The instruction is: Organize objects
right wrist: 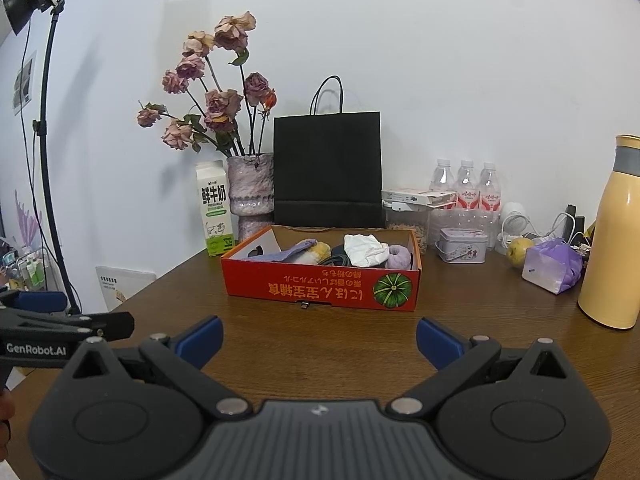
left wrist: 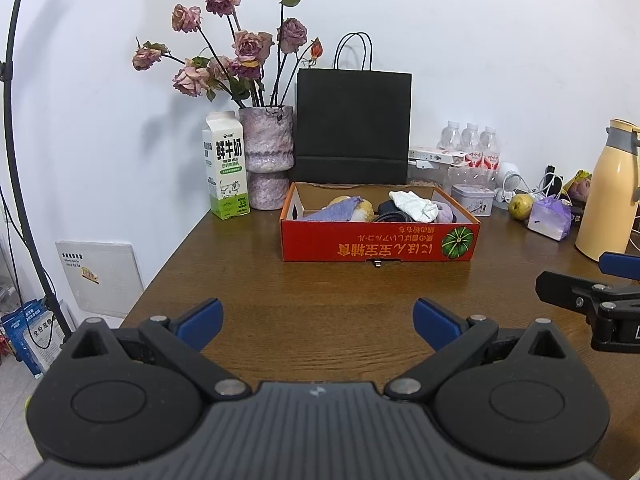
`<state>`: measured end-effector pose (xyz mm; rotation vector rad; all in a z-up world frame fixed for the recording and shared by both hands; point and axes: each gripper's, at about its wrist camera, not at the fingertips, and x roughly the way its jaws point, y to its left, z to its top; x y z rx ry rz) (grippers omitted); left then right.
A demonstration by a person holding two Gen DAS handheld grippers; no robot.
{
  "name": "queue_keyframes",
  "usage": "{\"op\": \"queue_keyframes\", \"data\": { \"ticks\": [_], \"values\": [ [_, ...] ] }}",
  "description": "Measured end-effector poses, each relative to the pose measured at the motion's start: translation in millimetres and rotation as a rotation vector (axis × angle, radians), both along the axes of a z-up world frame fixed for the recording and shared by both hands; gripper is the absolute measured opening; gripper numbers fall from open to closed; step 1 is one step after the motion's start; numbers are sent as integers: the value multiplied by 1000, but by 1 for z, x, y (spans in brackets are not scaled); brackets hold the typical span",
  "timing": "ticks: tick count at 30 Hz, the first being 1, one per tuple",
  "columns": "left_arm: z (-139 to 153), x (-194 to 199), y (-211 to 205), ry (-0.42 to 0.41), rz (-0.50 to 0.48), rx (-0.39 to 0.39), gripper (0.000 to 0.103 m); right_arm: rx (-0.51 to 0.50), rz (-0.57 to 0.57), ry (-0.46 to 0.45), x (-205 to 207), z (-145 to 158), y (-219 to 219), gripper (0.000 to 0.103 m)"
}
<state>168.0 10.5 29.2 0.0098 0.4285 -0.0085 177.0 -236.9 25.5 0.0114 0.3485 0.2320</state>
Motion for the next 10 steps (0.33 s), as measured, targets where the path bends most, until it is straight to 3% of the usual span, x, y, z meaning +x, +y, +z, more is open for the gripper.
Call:
{"op": "queue_keyframes", "data": {
  "ticks": [10],
  "values": [
    [-2, 1, 0, 2, -25, -18, 103, -4, 3, 7, -1, -3, 2, 103]
  ]
}}
